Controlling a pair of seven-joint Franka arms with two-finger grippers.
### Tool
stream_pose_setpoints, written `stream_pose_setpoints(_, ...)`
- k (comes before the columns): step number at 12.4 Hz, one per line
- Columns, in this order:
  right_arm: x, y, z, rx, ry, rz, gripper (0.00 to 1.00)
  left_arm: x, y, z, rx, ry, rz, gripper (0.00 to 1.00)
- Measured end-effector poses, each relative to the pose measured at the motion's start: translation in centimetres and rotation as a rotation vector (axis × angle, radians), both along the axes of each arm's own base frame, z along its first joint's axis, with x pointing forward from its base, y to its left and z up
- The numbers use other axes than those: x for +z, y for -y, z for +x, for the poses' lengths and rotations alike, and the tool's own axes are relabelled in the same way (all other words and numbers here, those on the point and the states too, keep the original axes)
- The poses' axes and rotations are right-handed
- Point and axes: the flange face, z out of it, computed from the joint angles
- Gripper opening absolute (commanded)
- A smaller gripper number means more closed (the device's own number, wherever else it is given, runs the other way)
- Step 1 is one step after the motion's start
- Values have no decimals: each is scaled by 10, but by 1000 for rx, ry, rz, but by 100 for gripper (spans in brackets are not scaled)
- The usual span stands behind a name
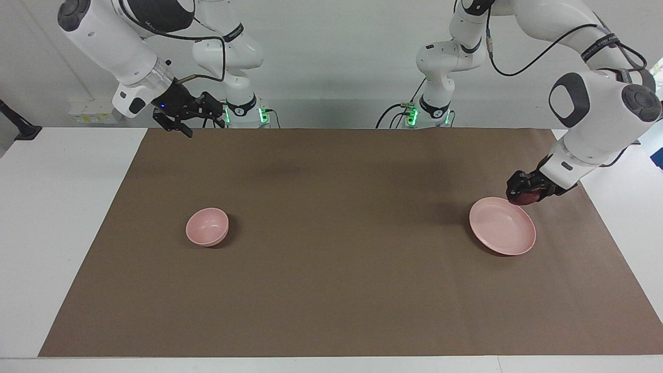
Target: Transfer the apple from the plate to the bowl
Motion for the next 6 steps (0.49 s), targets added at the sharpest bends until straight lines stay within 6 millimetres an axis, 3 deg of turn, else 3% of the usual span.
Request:
stream_pose_setpoints(2, -16, -6, 6, -28, 27, 52, 100, 23, 6, -19, 83, -43, 10, 0)
stream_pose_setpoints(6, -50, -20, 20, -72, 19, 138, 100, 22, 30, -38, 249, -177, -77, 0)
